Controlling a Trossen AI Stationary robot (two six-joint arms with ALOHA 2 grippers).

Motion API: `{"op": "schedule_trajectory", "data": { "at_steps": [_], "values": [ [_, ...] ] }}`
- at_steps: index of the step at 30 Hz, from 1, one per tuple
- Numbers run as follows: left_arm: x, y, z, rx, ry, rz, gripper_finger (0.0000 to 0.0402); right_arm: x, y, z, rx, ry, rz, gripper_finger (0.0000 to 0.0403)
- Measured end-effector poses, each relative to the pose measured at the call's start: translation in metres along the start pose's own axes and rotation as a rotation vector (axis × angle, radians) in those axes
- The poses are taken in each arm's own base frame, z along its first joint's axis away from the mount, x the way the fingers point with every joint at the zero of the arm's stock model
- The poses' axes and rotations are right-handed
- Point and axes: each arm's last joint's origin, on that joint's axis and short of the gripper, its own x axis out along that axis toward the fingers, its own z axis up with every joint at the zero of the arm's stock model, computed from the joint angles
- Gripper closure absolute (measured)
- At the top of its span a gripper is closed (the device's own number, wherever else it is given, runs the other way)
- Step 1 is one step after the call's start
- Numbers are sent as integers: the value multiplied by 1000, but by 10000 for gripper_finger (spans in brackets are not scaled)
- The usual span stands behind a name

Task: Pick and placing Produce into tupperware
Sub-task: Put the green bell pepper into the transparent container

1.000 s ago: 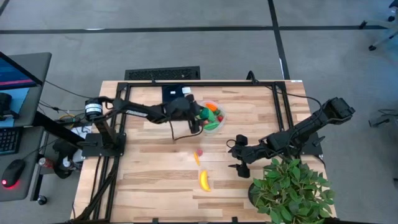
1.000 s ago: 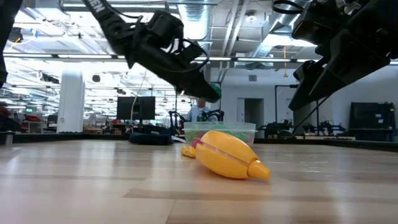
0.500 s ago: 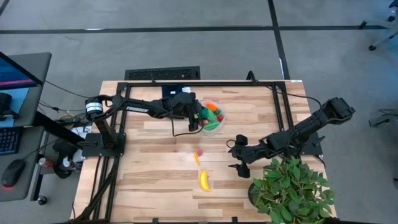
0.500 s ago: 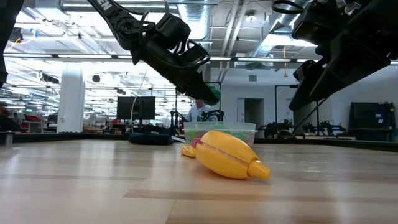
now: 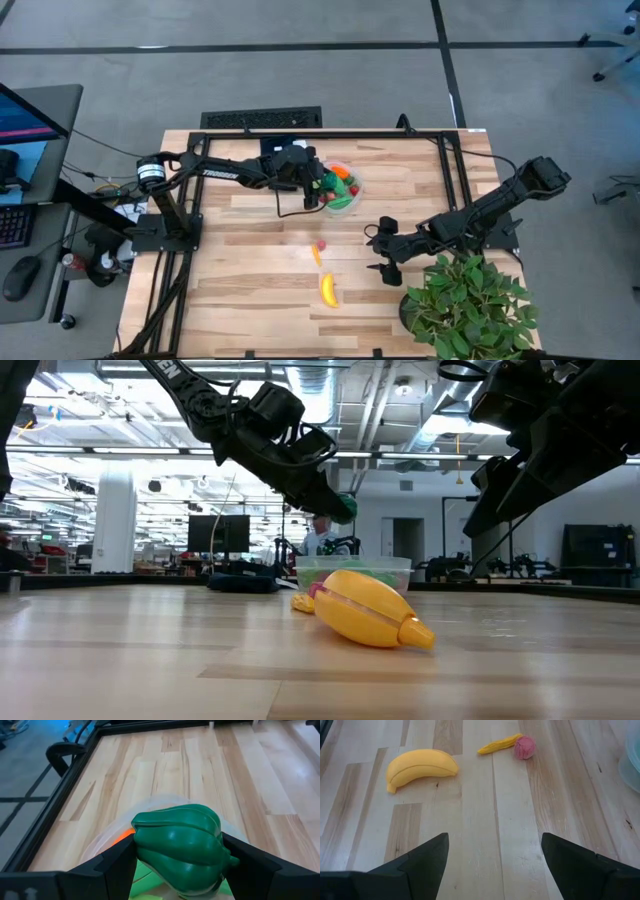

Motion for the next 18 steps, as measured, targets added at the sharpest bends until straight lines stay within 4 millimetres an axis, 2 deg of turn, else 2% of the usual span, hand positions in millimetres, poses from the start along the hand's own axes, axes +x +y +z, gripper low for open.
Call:
{"op": "schedule_trajectory", "data": {
  "at_steps": [12, 18],
  "values": [
    [1, -3, 3, 0, -57, -7, 156, 0, 0, 0, 0, 0, 0, 91],
    [22, -5, -15, -34, -40, -13, 156, 0, 0, 0, 1, -1, 1, 91]
  ]
}}
